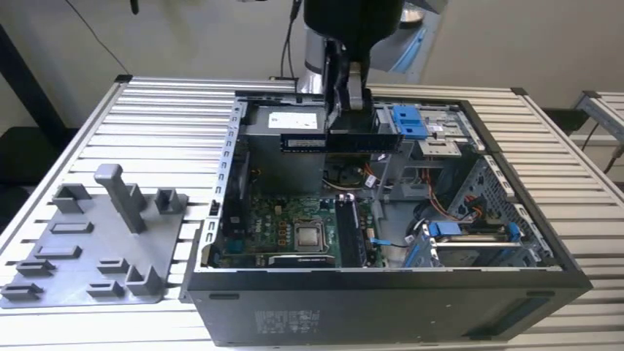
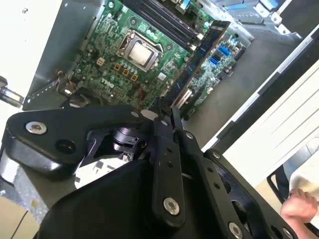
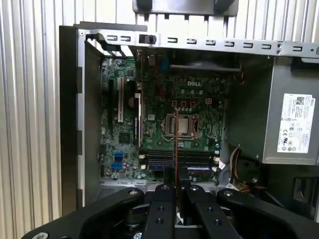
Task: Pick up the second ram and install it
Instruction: 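Pick up the second ram and move it above second insertion slot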
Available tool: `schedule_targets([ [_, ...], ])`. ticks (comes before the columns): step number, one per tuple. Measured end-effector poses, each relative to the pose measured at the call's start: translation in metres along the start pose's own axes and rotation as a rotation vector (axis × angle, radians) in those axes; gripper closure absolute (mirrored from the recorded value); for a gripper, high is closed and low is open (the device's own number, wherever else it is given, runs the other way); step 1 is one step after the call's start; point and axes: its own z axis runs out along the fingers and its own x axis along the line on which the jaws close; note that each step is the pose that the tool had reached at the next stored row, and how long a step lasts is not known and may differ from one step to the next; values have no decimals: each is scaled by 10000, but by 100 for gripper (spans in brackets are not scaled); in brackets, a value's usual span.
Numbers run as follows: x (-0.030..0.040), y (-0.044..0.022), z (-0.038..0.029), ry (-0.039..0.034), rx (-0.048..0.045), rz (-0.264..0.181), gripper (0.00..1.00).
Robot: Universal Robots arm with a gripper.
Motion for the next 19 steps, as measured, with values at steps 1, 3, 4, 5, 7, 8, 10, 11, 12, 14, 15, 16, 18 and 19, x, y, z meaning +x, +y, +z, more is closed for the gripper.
schedule_targets([
  [1, 1, -33, 1, 0, -1, 0, 86],
  [3, 2, -96, 2, 0, -3, 0, 86],
  [4, 2, -130, 3, 0, -4, 0, 86],
  [5, 3, -160, 3, 1, -5, 1, 86],
  [7, 4, -223, 5, 0, -6, 1, 86],
  [8, 5, -253, 5, 1, -8, 0, 86],
  [10, 6, -312, 7, 0, -9, 0, 86],
  [11, 7, -341, 7, 0, -10, 1, 86],
  [12, 7, -368, 8, 0, -10, 1, 86],
  [14, 8, -415, 9, -1, -10, 1, 86],
  [15, 8, -430, 9, 0, -11, 6, 86],
  [16, 8, -435, 9, 2, -10, 48, 86],
  [18, 8, -436, 10, 4, -4, 211, 86],
  [19, 8, -437, 10, 7, 0, 334, 86],
])
